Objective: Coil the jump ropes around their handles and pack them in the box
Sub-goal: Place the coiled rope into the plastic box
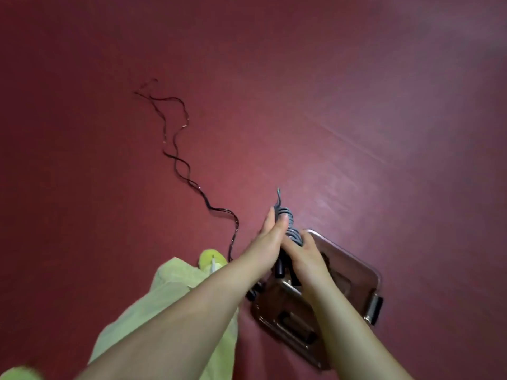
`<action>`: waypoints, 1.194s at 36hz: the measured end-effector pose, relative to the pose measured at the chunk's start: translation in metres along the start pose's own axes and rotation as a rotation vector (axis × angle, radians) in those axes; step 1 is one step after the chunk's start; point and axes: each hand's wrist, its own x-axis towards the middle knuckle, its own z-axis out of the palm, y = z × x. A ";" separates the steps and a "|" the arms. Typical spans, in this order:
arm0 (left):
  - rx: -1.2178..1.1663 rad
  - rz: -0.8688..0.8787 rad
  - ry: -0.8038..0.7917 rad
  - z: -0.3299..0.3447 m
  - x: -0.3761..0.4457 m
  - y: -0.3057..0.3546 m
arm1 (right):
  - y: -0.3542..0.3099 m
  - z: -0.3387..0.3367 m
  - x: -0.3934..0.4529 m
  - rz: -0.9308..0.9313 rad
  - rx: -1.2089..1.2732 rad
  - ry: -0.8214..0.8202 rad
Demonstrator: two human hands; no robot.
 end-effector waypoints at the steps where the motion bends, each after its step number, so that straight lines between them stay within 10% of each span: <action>1: 0.029 -0.022 -0.046 0.015 0.002 -0.003 | 0.013 -0.016 0.006 0.008 0.011 0.047; 8: 0.263 -0.246 -0.123 0.078 0.029 -0.064 | 0.114 -0.116 0.044 0.159 0.026 0.344; 18: 0.566 -0.357 -0.196 0.066 0.052 -0.102 | 0.179 -0.158 0.100 0.295 -0.178 0.201; 32: 0.618 -0.150 -0.016 -0.027 0.086 -0.044 | 0.096 -0.052 0.101 -0.010 -0.162 0.231; 43: 0.704 -0.144 0.053 -0.163 0.108 -0.066 | 0.125 0.076 0.165 0.241 -0.148 -0.008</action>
